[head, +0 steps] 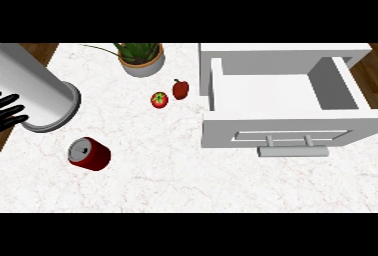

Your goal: Pick up the can, place it into the drawer and close the drawer

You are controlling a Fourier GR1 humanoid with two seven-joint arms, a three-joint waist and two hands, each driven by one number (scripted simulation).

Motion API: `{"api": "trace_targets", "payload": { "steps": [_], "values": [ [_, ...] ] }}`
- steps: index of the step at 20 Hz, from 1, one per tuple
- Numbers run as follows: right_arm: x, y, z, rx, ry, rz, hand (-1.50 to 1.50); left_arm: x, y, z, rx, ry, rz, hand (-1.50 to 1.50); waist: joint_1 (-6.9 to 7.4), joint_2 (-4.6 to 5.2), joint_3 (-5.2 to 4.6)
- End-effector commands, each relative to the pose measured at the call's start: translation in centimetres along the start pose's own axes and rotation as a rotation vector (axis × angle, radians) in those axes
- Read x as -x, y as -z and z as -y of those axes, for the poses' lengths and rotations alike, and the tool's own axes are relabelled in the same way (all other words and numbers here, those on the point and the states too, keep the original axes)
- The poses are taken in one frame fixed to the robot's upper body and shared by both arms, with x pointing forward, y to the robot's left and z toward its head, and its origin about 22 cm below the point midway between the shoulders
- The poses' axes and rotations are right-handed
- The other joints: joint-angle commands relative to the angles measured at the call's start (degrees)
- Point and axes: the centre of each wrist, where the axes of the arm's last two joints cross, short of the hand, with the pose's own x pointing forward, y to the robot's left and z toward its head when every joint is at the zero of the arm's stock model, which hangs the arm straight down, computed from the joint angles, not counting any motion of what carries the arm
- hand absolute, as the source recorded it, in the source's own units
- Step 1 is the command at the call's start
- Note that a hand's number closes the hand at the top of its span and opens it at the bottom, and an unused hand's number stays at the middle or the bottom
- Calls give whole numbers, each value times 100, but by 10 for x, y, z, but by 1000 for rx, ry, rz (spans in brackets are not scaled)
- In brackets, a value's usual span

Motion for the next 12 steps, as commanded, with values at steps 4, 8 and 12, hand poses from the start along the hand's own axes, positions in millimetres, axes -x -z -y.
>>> {"api": "trace_targets", "payload": {
  "steps": [4,8,12],
  "values": [
    [5,-12,14,-13,-3,1,-150,22,37,-3,7,-24,-33,-150,-24,8,-3],
    [2,-14,12,25,-11,-3,-150,55,62,21,-6,-1,-39,-150,24,0,-3],
    [-9,-21,14,-1,1,6,-150,47,40,14,-18,28,-56,-150,34,-3,-2]
  ]
}}
